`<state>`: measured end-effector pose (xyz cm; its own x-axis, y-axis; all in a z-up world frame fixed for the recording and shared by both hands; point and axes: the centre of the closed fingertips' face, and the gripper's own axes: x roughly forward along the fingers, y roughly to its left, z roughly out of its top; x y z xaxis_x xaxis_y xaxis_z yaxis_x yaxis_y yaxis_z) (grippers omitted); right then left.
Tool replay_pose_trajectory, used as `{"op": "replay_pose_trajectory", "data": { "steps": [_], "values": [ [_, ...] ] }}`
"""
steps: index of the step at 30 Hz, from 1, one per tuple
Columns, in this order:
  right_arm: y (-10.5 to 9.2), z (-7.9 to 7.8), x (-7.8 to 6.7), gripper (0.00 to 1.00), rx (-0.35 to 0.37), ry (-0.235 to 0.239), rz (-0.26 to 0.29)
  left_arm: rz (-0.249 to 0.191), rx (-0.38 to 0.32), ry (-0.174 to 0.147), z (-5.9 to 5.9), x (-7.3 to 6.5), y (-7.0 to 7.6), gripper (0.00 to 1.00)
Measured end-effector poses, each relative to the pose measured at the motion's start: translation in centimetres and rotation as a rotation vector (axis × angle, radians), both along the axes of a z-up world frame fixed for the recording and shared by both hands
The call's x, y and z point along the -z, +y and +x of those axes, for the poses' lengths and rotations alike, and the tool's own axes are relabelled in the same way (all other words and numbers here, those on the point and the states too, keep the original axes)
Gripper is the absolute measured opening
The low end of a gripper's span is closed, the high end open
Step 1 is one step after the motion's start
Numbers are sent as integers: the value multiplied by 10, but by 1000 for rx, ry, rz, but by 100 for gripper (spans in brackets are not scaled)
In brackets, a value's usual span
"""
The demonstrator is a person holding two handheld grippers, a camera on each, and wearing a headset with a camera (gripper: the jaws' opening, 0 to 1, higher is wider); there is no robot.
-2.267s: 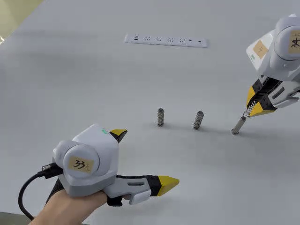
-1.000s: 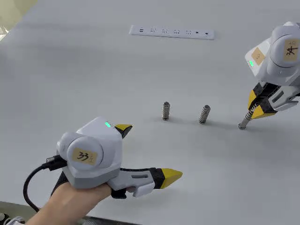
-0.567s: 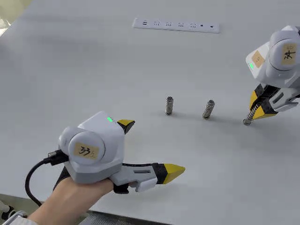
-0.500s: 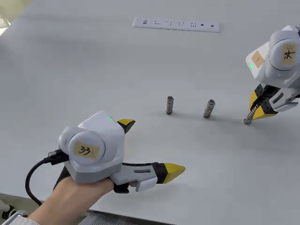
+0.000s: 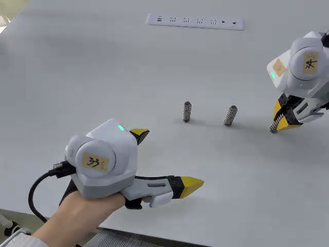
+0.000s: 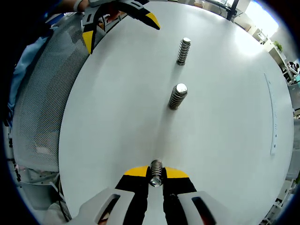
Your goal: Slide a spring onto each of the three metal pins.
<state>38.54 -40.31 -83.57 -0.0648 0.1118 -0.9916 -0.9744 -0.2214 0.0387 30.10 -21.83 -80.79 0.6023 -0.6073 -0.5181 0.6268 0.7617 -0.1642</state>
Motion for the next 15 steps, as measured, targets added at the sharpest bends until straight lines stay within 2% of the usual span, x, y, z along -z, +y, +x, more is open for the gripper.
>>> {"op": "replay_pose_trajectory", "data": {
  "steps": [15],
  "values": [
    [0,-1,2,8,-9,-12,-16,-4,0,-4,0,-2,0,90]
  ]
}}
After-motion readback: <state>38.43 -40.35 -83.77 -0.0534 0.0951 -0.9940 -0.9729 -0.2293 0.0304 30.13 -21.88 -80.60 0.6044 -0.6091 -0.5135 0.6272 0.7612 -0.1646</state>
